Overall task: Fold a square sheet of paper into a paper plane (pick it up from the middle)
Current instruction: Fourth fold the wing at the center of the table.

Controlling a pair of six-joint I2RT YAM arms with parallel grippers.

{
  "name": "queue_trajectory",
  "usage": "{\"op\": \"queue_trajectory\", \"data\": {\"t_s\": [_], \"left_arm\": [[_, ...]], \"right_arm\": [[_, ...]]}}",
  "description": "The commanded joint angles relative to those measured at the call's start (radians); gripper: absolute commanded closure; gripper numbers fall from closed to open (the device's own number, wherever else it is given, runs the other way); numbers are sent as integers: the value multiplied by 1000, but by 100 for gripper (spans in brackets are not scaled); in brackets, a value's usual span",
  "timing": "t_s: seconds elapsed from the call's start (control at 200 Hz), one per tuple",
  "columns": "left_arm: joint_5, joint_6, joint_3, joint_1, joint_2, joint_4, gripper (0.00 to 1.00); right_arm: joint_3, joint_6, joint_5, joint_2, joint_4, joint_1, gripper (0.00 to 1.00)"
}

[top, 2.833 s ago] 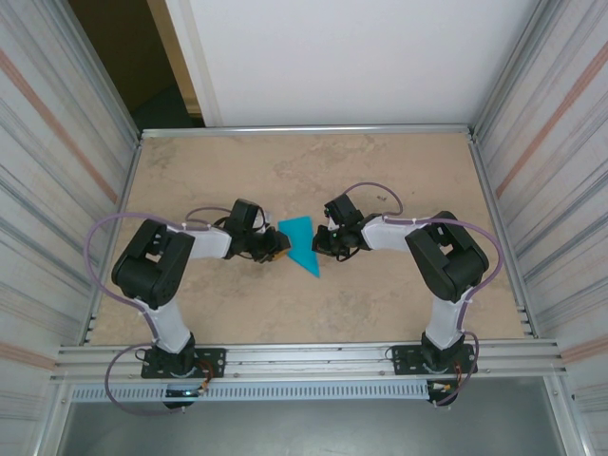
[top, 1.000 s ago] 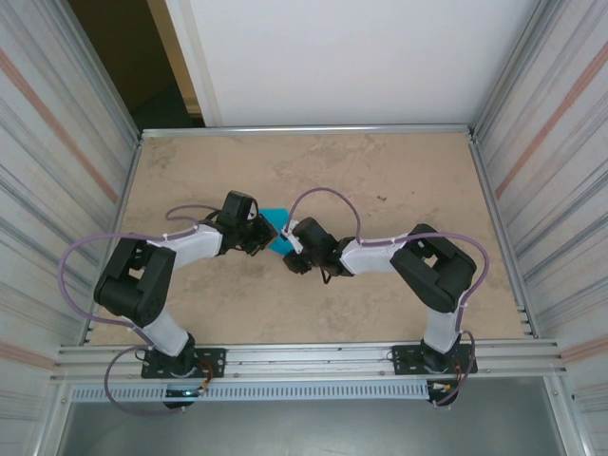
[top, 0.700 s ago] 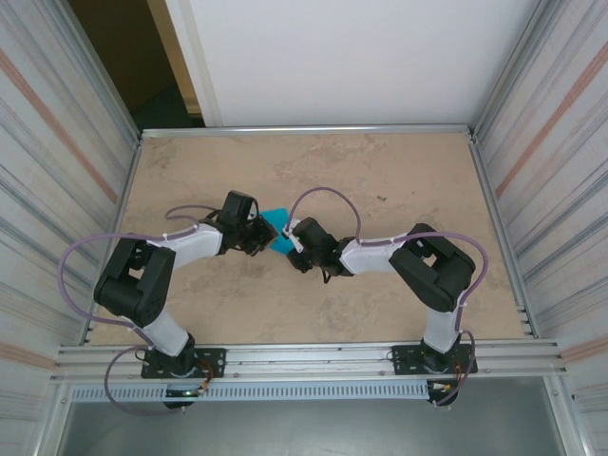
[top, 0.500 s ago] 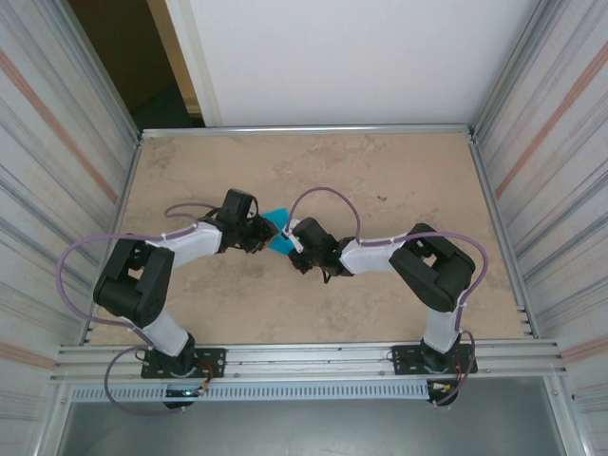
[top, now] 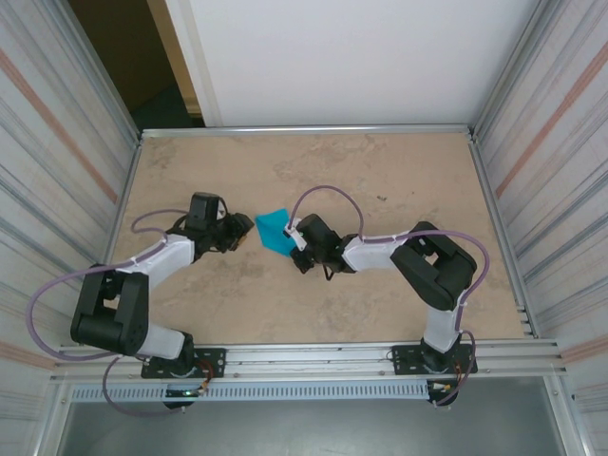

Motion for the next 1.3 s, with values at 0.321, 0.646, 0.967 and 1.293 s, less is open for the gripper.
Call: {"op": "queue_trajectory", "data": {"t_s": [0.321,0.646,0.967,1.293], "left_arm": [[102,63,-37,-72,84,129,74],[141,96,-57,-86,121,249,74],[194,102,-52,-109,183,359,69],[207,150,-17,-139,227,372,65]], "right_arm": [[26,102,-179,34,-5,-53,92],[19,197,-283,33,6,-97,93],[-18,350,-336,31,52,-135,93],[-80,450,-383,18,109,-157,93]]}}
